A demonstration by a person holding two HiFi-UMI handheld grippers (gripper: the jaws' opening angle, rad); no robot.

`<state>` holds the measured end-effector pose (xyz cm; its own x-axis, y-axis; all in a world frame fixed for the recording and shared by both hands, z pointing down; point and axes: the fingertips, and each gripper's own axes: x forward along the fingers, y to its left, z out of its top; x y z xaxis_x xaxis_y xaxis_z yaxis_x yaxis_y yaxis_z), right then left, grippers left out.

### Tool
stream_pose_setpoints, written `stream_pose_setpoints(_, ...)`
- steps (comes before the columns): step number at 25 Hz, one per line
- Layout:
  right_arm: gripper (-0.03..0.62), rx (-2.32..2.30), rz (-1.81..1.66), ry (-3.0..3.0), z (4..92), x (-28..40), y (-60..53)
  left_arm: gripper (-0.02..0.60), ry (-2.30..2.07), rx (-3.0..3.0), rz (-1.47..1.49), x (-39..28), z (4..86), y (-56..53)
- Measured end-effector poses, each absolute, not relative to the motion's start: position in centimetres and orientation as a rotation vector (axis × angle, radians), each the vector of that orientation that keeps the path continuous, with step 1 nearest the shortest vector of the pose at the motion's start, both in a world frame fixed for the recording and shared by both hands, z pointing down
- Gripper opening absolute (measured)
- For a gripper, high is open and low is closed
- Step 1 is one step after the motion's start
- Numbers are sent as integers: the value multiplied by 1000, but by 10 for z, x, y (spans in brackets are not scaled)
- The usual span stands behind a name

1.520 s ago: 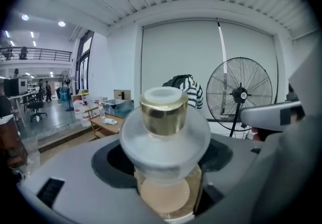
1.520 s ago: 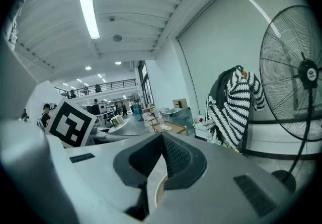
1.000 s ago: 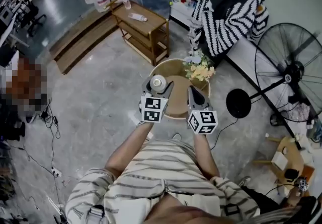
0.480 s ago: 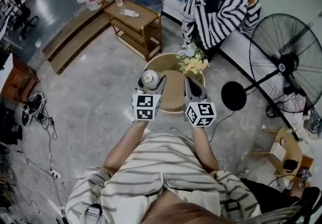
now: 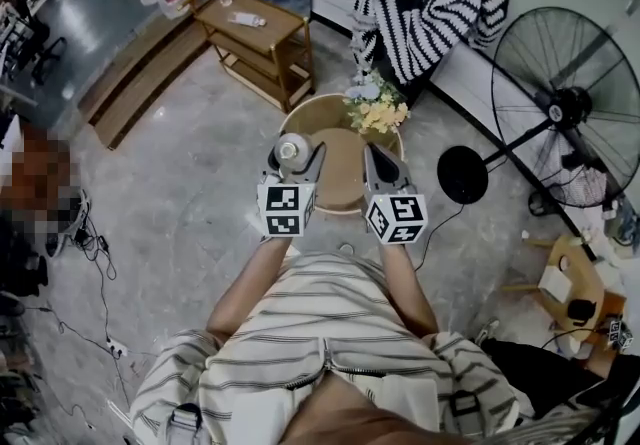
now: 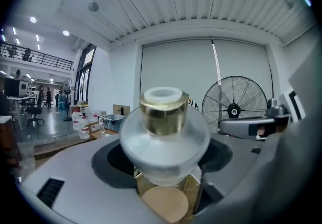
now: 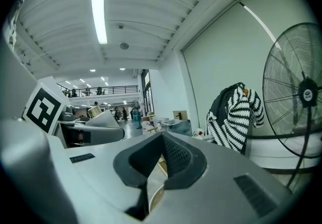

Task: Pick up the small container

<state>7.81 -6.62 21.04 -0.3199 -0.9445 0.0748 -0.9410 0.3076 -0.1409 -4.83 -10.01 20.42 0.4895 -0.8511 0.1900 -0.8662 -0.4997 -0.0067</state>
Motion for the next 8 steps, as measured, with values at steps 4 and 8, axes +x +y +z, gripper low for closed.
stream_pose_setpoints(4,6,-1823,-242,2523,210,82,-71,328,-1530,2625,256,-48,204,-105)
stream_pose_setpoints(8,6,-1823,-227,2524,210,86,-74,328,-1537,2618,240,-47,203,-108)
